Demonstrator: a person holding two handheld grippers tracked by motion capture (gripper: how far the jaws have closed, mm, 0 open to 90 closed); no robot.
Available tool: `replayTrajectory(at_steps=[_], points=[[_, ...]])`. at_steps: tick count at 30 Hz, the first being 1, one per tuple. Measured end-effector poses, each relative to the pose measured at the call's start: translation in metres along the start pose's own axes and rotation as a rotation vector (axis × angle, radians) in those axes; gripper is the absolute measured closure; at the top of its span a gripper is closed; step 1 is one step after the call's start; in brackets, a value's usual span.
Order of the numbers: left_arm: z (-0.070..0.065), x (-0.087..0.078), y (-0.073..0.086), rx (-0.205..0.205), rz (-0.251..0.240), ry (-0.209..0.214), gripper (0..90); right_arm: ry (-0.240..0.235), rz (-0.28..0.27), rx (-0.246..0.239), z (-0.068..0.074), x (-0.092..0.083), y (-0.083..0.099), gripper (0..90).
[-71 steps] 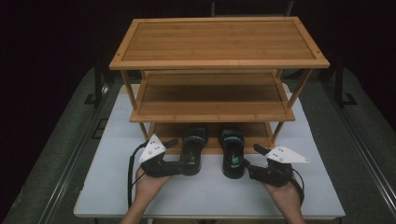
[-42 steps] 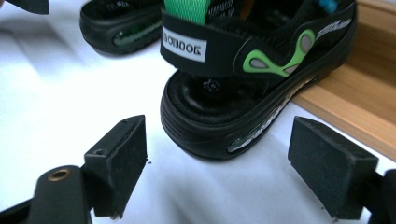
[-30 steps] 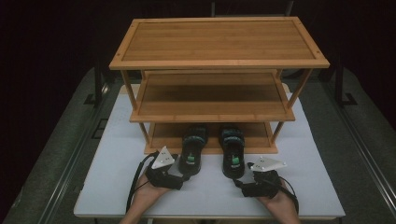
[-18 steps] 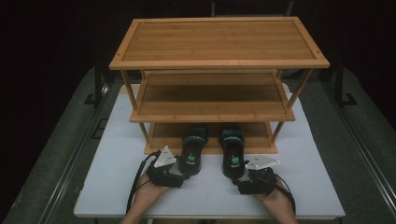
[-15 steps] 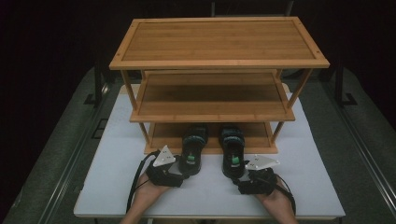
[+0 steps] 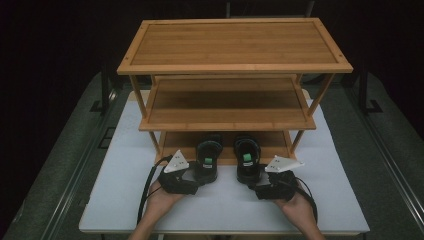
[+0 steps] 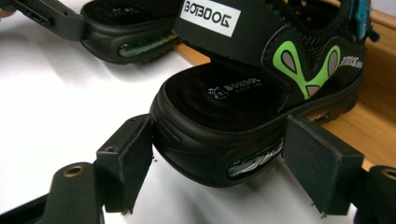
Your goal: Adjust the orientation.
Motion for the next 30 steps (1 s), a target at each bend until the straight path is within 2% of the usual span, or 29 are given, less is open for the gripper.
replayTrajectory(at_steps=[6,10,18,30], points=[[0.001,0.006,-0.006,0.014,0.010,-0.021,30.4,-0.012,0.000,0.017,-0.007,0.007,0.001,25.5],[0.002,0.010,-0.011,0.011,0.014,-0.023,30.5,0.012,0.009,-0.011,-0.008,0.015,0.001,25.6],[0.005,0.019,-0.015,0.006,-0.004,-0.027,30.4,0.015,-0.010,-0.003,-0.011,0.022,0.000,25.8],[0.006,0.035,-0.024,-0.004,-0.017,-0.060,30.4,0.041,-0.019,0.004,-0.018,0.038,-0.009,25.9]])
Point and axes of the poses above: each handheld gripper's, and its own axes: x roughly forward along the jaws, y roughly out of its underside, z roughly to its left, the point moved 4 cm from there along x, roughly forward along the jaws, and after that the axes turned 15 degrees about -x, right-handed, at the moved point
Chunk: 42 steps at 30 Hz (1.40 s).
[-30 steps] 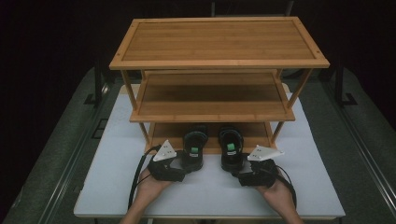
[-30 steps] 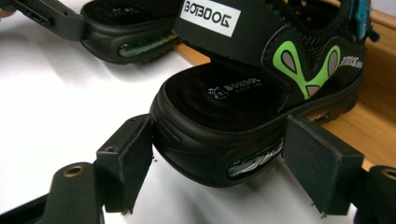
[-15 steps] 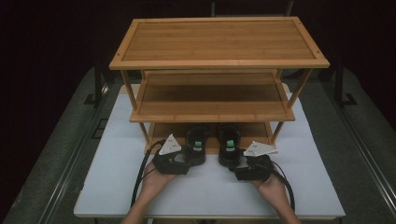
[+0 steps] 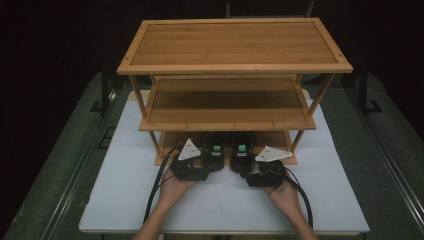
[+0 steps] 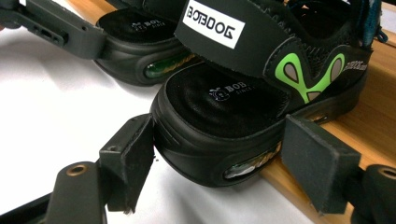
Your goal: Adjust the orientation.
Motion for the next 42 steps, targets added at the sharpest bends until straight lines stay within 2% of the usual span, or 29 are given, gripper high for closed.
replayTrajectory(at_steps=[6,9,12,13,14,20,21,24,25,26,31,33,35,42], points=[[-0.001,0.000,0.001,-0.008,-0.003,-0.004,30.3,0.013,-0.010,0.011,0.000,0.003,0.000,26.0],[-0.002,-0.002,0.002,-0.020,0.009,0.000,30.9,0.022,-0.010,0.032,0.002,0.001,0.001,28.3],[-0.005,-0.005,0.004,-0.002,0.033,-0.003,31.1,0.026,-0.011,0.039,0.004,-0.002,0.001,31.6],[-0.007,-0.007,0.005,0.001,0.038,-0.002,32.0,0.045,-0.002,0.038,0.006,-0.006,0.001,33.2],[-0.008,-0.009,0.006,0.013,0.029,-0.002,32.0,0.045,-0.002,0.038,0.006,-0.006,0.001,35.0],[-0.009,-0.015,0.015,0.003,0.028,-0.003,43.9,0.074,-0.021,0.002,0.019,-0.019,-0.004,52.2],[-0.009,-0.016,0.016,-0.006,0.022,0.004,49.4,0.084,-0.017,0.001,0.022,-0.022,-0.005,57.0],[-0.010,-0.019,0.019,-0.021,0.012,0.004,54.6,0.094,-0.029,0.019,0.024,-0.024,-0.003,61.5],[-0.011,-0.020,0.019,-0.017,0.013,0.003,56.0,0.098,-0.033,0.027,0.025,-0.024,-0.001,63.4],[-0.014,-0.021,0.021,0.004,0.013,-0.018,59.5,0.101,-0.011,0.031,0.028,-0.023,0.004,64.8],[-0.014,-0.019,0.021,-0.004,0.012,-0.035,63.0,0.115,0.002,0.043,0.030,-0.021,0.010,67.9],[-0.013,-0.018,0.020,-0.019,0.004,-0.025,64.1,0.123,0.001,0.046,0.030,-0.019,0.010,68.1],[-0.013,-0.017,0.020,-0.008,0.004,-0.034,65.1,0.123,-0.007,0.056,0.029,-0.017,0.009,68.1],[-0.016,-0.011,0.014,-0.006,-0.005,-0.037,65.6,0.146,-0.020,0.041,0.027,-0.013,0.005,72.3]])
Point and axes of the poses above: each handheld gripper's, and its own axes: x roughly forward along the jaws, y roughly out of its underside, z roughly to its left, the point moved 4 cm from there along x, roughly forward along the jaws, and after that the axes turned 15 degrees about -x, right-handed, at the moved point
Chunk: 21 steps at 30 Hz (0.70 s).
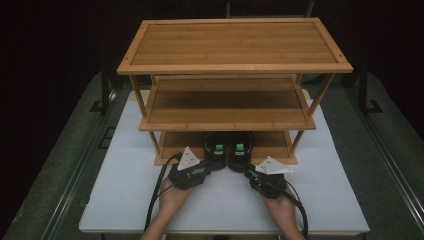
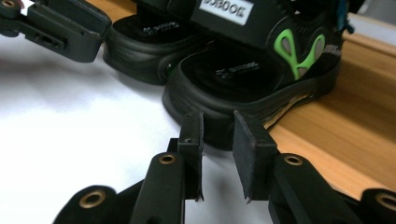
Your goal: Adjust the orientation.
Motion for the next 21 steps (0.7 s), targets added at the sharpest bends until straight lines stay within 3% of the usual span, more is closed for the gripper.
replayTrajectory(at_steps=[3,6,21], points=[[0.001,0.002,-0.003,0.005,0.000,-0.031,65.4,0.005,0.003,0.005,-0.003,0.003,-0.003,68.5],[0.005,0.004,-0.005,-0.014,-0.007,-0.037,65.2,0.004,0.009,0.005,-0.004,0.006,-0.005,68.4],[0.014,0.017,-0.013,-0.033,-0.018,-0.096,65.2,0.035,0.028,0.023,-0.011,0.021,-0.011,68.4]])
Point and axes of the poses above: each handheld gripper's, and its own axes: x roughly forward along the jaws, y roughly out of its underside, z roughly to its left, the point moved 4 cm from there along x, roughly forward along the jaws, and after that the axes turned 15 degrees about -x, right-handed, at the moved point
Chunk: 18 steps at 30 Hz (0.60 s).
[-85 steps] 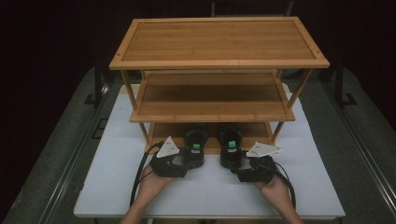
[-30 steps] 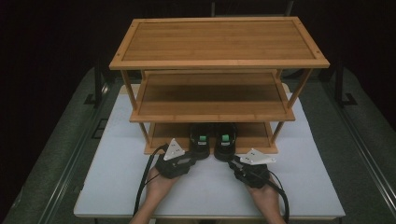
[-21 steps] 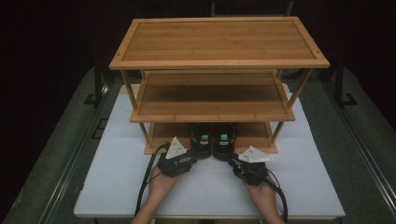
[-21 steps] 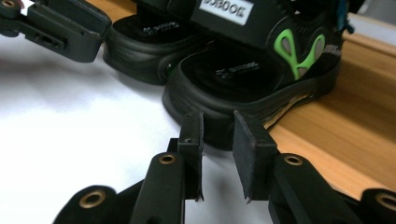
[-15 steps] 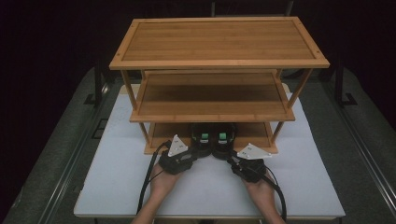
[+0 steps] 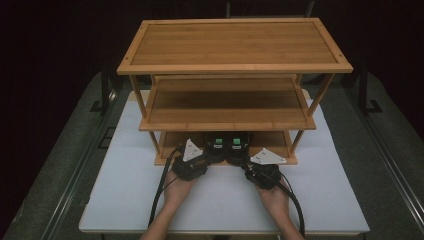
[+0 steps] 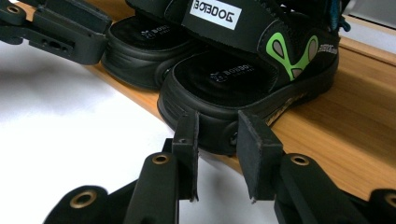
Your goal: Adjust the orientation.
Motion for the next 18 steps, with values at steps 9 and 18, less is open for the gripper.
replayTrajectory(at_steps=[9,18], points=[[0.0007,0.0064,-0.0011,-0.006,-0.010,-0.001,65.2,0.030,0.013,0.008,-0.0066,0.0058,-0.0002,68.4],[0.0010,0.0061,0.0006,-0.013,0.008,0.018,62.2,0.020,0.015,0.040,-0.0105,0.0064,0.0022,64.4]])
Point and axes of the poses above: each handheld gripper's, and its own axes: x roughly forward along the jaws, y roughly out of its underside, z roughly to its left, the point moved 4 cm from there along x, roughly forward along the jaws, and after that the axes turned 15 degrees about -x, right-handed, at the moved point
